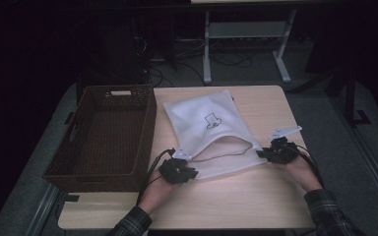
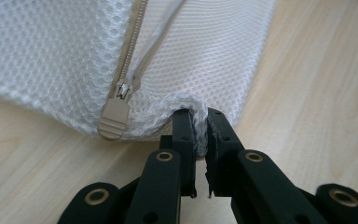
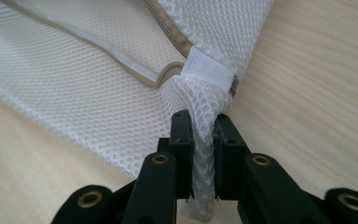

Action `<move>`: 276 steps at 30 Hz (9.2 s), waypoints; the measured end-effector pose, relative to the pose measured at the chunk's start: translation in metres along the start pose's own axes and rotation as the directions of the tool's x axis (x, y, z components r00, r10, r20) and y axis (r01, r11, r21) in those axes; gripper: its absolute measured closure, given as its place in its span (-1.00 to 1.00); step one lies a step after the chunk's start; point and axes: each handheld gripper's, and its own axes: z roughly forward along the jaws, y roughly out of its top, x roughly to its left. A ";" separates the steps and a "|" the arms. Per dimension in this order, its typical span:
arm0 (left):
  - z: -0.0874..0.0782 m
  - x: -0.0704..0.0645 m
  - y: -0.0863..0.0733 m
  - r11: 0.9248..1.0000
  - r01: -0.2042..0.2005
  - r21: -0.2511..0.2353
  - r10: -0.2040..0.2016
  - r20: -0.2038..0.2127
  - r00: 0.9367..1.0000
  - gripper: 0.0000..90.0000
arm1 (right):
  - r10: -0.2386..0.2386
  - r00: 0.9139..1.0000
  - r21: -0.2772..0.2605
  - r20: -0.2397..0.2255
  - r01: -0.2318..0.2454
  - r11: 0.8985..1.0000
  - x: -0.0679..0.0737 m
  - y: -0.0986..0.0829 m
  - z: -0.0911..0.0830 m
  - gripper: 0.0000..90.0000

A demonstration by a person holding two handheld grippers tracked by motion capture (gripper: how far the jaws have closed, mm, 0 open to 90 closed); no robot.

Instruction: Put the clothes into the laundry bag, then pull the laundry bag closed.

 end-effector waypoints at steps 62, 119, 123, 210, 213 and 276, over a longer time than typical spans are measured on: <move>0.011 0.000 0.066 0.984 -0.131 -0.125 0.121 -0.085 0.989 0.37 | -0.139 0.986 -0.164 -0.086 0.124 0.979 0.043 0.038 -0.011 0.40; 0.004 -0.004 0.024 0.990 -0.130 -0.051 0.135 0.088 0.987 -0.29 | -0.236 0.947 -0.062 -0.220 0.228 0.972 0.050 0.019 -0.002 0.05; -0.005 -0.006 0.018 0.991 -0.119 -0.065 0.124 0.077 0.989 -0.37 | -0.247 0.941 -0.061 -0.232 0.239 0.969 0.055 0.023 -0.003 0.07; -0.043 -0.027 -0.054 0.999 -0.012 -0.036 0.011 -0.030 1.000 -0.62 | -0.393 0.815 -0.024 -0.426 0.424 0.905 0.138 0.115 0.086 0.48; -0.043 -0.027 -0.054 0.999 -0.011 -0.035 0.010 -0.031 0.999 -0.62 | -0.394 0.821 -0.014 -0.412 0.427 0.904 0.130 0.108 0.083 0.41; -0.009 0.027 0.004 0.985 0.109 -0.132 -0.098 0.090 0.991 0.23 | -0.300 0.881 -0.180 -0.366 0.250 0.951 0.088 0.068 0.061 0.89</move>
